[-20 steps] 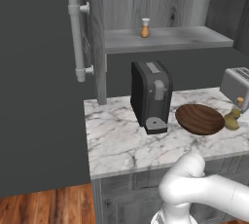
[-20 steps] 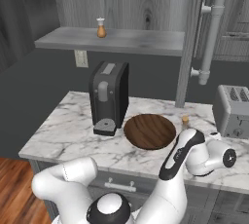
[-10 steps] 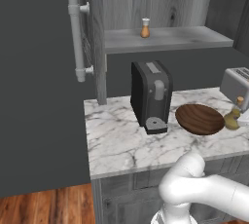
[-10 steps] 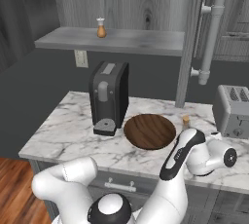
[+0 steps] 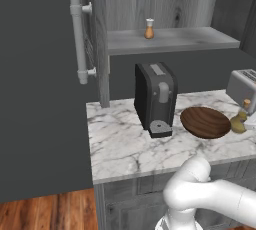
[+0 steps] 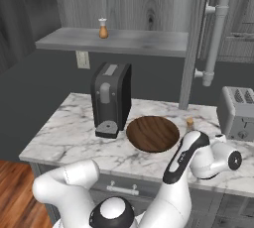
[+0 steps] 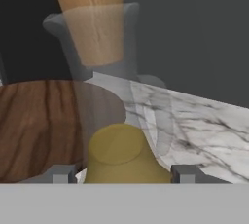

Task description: Retrieve the bottle and the shaker from the cabinet and place them next to the mixing bowl on the counter. Then add garlic from the fridge to the mixing bowl.

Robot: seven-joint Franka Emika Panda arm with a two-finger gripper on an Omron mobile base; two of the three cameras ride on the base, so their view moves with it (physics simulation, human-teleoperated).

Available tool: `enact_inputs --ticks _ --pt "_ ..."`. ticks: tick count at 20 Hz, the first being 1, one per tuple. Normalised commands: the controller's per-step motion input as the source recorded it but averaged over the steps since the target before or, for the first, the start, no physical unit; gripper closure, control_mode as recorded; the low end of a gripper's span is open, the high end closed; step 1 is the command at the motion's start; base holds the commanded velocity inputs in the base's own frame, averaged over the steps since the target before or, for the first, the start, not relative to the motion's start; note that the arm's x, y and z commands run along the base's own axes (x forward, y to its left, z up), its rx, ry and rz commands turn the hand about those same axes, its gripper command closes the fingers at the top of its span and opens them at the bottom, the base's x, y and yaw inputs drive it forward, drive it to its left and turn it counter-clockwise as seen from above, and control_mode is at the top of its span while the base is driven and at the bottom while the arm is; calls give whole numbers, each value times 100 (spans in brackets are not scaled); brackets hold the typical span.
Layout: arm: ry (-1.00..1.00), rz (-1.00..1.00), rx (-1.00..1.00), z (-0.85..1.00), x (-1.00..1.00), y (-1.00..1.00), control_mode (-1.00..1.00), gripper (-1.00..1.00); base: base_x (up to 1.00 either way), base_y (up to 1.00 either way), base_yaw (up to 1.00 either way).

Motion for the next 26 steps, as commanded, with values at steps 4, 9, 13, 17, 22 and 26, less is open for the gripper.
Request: enact_inputs --ticks 4,9,13,17,22,26 --pt "0 0 0 0 0 0 -100 -100 0 0 0" --pt "0 0 0 0 0 0 -100 -100 0 0 0" --pt "0 0 0 0 -1 -2 -100 -100 0 0 0" --pt "0 0 0 13 -34 -15 -100 -100 0 0 0" --pt "-2 0 1 32 -60 -10 -100 -100 0 0 0" --pt "-2 -1 2 42 -75 -1 -100 -100 0 0 0"
